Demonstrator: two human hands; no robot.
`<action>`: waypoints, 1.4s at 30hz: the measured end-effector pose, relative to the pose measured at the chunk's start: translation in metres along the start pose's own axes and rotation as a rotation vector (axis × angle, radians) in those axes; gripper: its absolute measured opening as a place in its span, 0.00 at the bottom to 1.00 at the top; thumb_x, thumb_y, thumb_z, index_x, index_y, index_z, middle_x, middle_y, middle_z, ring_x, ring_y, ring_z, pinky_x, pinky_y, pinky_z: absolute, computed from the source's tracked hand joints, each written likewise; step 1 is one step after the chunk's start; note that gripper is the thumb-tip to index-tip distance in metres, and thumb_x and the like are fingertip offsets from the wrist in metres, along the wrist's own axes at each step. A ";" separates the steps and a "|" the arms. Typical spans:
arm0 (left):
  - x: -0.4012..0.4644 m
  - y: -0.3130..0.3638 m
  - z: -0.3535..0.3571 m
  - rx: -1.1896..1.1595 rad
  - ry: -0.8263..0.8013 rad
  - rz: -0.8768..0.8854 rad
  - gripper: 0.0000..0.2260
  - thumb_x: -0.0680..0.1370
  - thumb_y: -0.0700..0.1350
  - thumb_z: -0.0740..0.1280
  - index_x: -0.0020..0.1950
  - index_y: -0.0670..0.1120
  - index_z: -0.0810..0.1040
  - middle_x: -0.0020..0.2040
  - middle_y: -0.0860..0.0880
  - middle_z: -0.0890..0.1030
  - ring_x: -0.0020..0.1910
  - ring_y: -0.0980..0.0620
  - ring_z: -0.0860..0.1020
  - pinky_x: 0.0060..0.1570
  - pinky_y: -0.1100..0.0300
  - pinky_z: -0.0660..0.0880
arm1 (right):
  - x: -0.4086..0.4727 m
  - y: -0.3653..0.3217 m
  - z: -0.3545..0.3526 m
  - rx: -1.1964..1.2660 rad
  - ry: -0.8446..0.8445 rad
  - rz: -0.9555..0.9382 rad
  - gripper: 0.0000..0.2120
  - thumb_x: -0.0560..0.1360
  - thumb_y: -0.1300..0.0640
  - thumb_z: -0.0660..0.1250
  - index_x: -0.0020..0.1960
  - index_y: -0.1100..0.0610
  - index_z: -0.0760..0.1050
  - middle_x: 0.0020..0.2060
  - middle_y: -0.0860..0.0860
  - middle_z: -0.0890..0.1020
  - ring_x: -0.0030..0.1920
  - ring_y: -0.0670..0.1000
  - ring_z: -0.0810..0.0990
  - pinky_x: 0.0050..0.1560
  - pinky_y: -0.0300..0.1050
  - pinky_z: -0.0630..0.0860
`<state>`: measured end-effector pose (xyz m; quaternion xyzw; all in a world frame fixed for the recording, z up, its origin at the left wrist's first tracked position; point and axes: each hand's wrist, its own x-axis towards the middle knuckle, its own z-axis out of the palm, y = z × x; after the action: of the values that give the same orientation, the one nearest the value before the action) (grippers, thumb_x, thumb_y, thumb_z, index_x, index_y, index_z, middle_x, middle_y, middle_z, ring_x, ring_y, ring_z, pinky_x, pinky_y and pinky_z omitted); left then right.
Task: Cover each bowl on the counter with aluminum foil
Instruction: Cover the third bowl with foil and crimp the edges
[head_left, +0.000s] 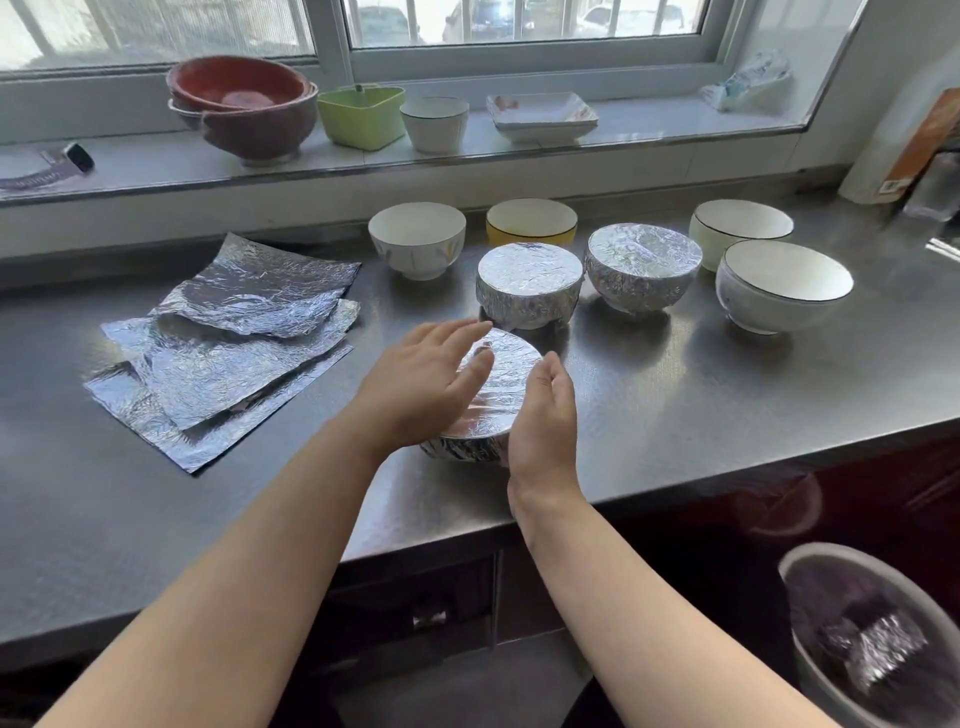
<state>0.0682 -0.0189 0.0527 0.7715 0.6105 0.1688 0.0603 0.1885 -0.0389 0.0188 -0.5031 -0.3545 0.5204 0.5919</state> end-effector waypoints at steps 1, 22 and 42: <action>0.000 0.000 0.000 -0.002 -0.002 -0.004 0.30 0.78 0.62 0.45 0.77 0.53 0.62 0.76 0.54 0.65 0.74 0.53 0.60 0.71 0.59 0.55 | 0.000 0.001 0.000 0.017 0.009 0.026 0.37 0.70 0.32 0.55 0.74 0.49 0.64 0.70 0.47 0.72 0.70 0.48 0.71 0.71 0.54 0.68; -0.009 0.026 0.004 0.026 0.055 -0.306 0.24 0.83 0.57 0.48 0.78 0.52 0.60 0.77 0.51 0.62 0.76 0.49 0.57 0.71 0.52 0.56 | 0.049 -0.022 -0.038 -0.057 -0.352 0.277 0.31 0.83 0.40 0.45 0.68 0.62 0.71 0.65 0.55 0.78 0.65 0.50 0.76 0.65 0.43 0.71; -0.029 0.009 -0.002 -0.167 -0.053 -0.141 0.55 0.60 0.81 0.50 0.80 0.54 0.50 0.81 0.51 0.51 0.79 0.51 0.48 0.76 0.49 0.49 | 0.000 -0.017 -0.018 -0.201 -0.104 -0.171 0.24 0.84 0.47 0.50 0.77 0.55 0.59 0.75 0.47 0.64 0.73 0.41 0.60 0.64 0.28 0.56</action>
<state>0.0701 -0.0489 0.0523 0.7231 0.6453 0.1940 0.1521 0.2102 -0.0421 0.0304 -0.4999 -0.4767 0.4554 0.5616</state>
